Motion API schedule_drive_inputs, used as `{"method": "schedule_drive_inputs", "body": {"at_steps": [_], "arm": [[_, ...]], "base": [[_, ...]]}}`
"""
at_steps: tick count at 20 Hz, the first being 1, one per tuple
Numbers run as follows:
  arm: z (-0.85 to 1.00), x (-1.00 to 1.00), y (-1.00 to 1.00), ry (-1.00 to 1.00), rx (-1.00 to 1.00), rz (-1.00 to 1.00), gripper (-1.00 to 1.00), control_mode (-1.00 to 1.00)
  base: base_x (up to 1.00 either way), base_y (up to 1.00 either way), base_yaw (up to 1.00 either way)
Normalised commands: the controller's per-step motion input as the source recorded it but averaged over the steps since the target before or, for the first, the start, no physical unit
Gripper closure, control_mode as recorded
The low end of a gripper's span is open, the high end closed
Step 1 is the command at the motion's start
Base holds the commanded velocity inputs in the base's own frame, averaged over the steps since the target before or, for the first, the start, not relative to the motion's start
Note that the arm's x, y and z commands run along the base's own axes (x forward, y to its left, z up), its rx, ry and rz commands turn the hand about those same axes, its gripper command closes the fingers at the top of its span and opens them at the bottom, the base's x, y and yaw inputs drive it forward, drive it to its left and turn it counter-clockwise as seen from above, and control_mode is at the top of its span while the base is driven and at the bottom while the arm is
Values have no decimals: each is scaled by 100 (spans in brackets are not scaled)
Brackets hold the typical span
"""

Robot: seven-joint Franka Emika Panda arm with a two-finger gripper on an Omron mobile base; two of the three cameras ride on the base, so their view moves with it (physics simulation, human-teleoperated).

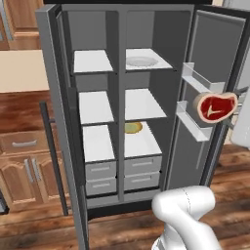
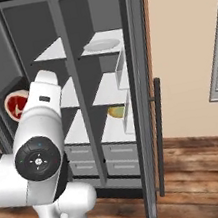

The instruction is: Retrieve the steak from the fridge and place it on the saucepan with marinade on the stove.

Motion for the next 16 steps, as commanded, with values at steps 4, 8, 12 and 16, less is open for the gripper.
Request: {"method": "schedule_drive_inputs", "body": {"at_steps": [4,8,12,16], "arm": [[0,0,0,0,0,0,100,100],[0,0,0,0,0,0,100,100],[0,0,0,0,0,0,100,100],[0,0,0,0,0,0,100,100]], "base": [[-74,88,-1],[-85,100,-3],[-91,100,-6],[-100,84,-3]]}}
